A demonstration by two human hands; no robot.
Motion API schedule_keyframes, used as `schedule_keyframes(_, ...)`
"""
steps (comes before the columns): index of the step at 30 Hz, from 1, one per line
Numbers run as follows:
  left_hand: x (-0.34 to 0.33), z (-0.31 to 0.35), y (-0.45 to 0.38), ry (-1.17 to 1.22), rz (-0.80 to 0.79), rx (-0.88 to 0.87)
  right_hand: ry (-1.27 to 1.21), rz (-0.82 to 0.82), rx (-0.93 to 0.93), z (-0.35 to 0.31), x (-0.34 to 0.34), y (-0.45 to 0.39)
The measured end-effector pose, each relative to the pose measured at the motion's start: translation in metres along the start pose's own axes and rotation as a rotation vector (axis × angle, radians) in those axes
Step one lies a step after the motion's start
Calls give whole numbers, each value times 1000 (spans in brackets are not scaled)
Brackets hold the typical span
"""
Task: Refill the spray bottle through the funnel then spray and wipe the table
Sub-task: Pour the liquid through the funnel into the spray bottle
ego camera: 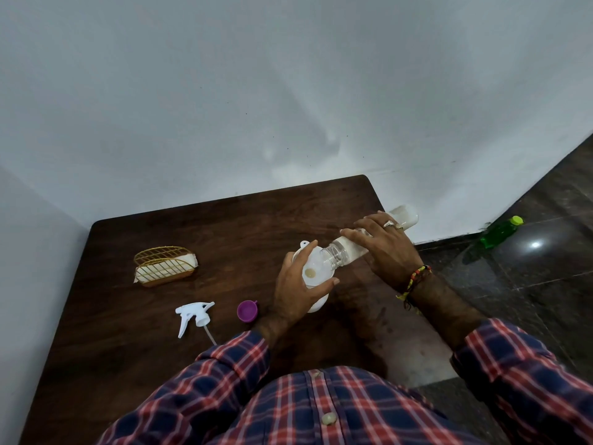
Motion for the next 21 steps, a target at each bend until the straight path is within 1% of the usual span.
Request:
schedule_keyframes(8, 3, 3, 0, 3, 4, -11, -1, 23, 19, 0, 0, -1)
schedule_keyframes(21, 1, 2, 0, 7, -21, 15, -9, 53, 0, 0, 0, 1)
Point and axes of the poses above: each hand's wrist, its own y-axis away from the middle knuckle, its own x-axis out of the back of the hand, z = x × y, the point moved 8 cm from there along -y, towards the middle knuckle, and after that the axes turned 5 degrees about -x, right-handed, at the moved point
